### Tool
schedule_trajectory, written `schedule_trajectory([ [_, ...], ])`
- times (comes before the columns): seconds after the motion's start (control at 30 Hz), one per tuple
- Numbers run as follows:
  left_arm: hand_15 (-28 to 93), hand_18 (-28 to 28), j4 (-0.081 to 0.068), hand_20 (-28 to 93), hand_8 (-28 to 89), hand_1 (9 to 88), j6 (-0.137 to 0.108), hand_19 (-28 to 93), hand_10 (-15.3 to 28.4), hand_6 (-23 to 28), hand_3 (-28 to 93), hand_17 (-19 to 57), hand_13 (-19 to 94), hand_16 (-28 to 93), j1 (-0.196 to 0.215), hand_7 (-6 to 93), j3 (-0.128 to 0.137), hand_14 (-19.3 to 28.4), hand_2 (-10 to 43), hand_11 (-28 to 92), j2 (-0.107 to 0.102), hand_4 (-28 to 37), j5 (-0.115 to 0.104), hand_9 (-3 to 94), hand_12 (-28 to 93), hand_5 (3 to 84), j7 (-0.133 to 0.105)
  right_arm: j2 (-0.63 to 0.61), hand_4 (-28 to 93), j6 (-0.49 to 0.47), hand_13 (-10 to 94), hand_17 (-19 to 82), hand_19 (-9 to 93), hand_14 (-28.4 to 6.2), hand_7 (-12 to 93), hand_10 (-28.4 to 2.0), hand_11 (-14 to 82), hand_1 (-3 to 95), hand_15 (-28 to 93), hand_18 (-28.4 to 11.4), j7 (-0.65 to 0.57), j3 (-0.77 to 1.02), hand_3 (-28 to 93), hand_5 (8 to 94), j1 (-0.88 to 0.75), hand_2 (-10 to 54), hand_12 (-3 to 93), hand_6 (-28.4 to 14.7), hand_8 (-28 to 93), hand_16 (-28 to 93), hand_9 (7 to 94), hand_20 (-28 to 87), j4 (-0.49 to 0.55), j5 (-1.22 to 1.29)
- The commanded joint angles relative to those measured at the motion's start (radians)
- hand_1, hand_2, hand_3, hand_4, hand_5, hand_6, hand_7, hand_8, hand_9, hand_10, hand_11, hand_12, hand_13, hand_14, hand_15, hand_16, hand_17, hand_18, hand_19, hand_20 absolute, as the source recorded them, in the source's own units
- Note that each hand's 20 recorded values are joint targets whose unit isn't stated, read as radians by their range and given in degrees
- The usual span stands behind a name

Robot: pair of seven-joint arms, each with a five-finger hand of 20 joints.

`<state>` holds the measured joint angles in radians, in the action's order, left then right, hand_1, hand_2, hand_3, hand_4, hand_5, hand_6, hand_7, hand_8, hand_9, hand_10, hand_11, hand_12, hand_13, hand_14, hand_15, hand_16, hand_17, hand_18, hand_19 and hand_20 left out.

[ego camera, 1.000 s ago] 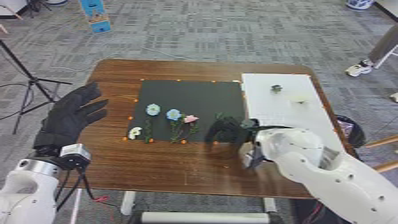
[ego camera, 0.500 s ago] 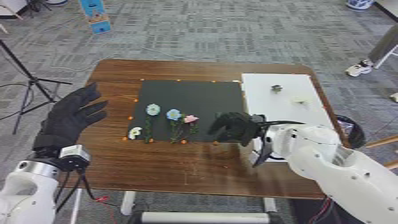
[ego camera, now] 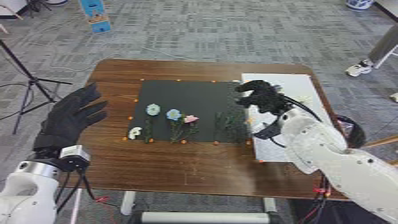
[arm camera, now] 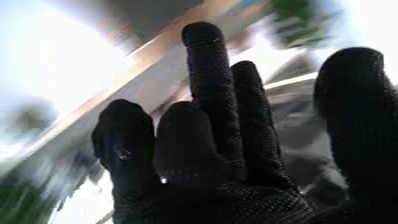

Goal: Arrange flowers

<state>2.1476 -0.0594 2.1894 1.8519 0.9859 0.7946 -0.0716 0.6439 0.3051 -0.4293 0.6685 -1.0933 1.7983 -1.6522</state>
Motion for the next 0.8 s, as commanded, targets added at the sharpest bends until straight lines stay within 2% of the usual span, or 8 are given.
schedule_trajectory([
  [0.03,29,23.9,0.011,14,-10,23.7,-0.018,48,12.0,3.1,72,-7.9,24,2,0.011,20.8,0.007,14.6,-7.6,23,0.011,-28.3,-0.002,24.5,16,29.1,-0.007,-0.109,-28,-0.02,61,34,91,-11.0,14,-15.0,17.5,29.8,86,-22.9,-0.302,-0.091,78,38.2,0.118,-9.5,21.6,-4.4,-10,31,41.7,56,-0.163,-0.561],
  [0.13,29,23.9,0.012,14,-11,23.8,-0.017,49,12.0,3.1,72,-7.9,24,2,0.013,20.8,0.006,14.6,-7.5,23,0.013,-28.3,-0.002,24.4,16,29.1,-0.007,-0.107,-28,-0.014,56,31,89,-12.3,13,-16.0,15.4,30.6,86,-23.1,-0.33,-0.124,78,34.3,0.128,-9.5,21.3,-6.6,-9,30,34.7,54,-0.198,-0.585],
  [0.2,29,23.9,0.011,14,-11,23.8,-0.018,48,12.0,3.1,72,-7.9,24,2,0.011,20.8,0.004,14.6,-7.5,23,0.013,-28.3,-0.002,24.4,16,29.0,-0.005,-0.097,-28,-0.056,55,30,89,-12.4,12,-16.1,14.9,31.1,87,-23.2,-0.311,-0.084,78,34.0,0.096,-9.5,21.2,-7.1,-9,29,33.5,53,-0.209,-0.579],
  [0.33,29,23.9,0.01,14,-11,23.7,-0.015,49,12.0,3.2,72,-7.9,24,2,0.012,20.7,0.004,14.6,-7.6,23,0.011,-28.3,-0.003,24.5,16,29.0,-0.006,-0.104,-28,-0.048,55,30,88,-12.6,13,-14.7,14.2,32.6,87,-23.3,-0.265,-0.123,76,34.5,0.117,-9.5,20.7,-7.2,-9,28,33.2,53,-0.236,-0.518],
  [0.53,29,23.9,0.014,14,-11,23.7,-0.011,49,11.9,3.1,72,-7.9,24,2,0.021,20.8,0.01,14.7,-7.5,23,0.008,-28.3,-0.004,24.5,16,29.0,-0.01,-0.096,-28,-0.079,56,30,88,-12.1,15,-11.2,14.6,33.6,88,-23.5,-0.228,-0.158,74,36.8,0.15,-9.5,19.9,-5.6,-10,28,35.8,53,-0.256,-0.491],
  [0.63,29,23.9,0.016,14,-10,23.8,-0.009,49,12.0,3.1,72,-7.9,24,2,0.025,20.7,0.012,14.6,-7.5,23,0.008,-28.3,-0.004,24.4,16,29.0,-0.01,-0.09,-28,-0.123,57,30,88,-11.6,16,-10.7,15.0,32.2,88,-23.5,-0.216,-0.175,76,38.8,0.175,-9.5,19.1,-5.0,-10,28,37.4,53,-0.264,-0.472],
  [0.8,29,23.9,0.015,14,-10,23.8,-0.005,49,12.0,3.1,72,-7.9,24,2,0.024,20.7,0.011,14.6,-7.4,23,0.006,-28.3,-0.003,24.4,16,29.0,-0.01,-0.072,-28,-0.107,64,32,88,-9.0,17,-7.0,11.3,35.9,87,-22.8,-0.223,-0.265,77,43.1,0.245,-9.5,10.6,-1.4,-13,29,43.9,52,-0.323,-0.484],
])
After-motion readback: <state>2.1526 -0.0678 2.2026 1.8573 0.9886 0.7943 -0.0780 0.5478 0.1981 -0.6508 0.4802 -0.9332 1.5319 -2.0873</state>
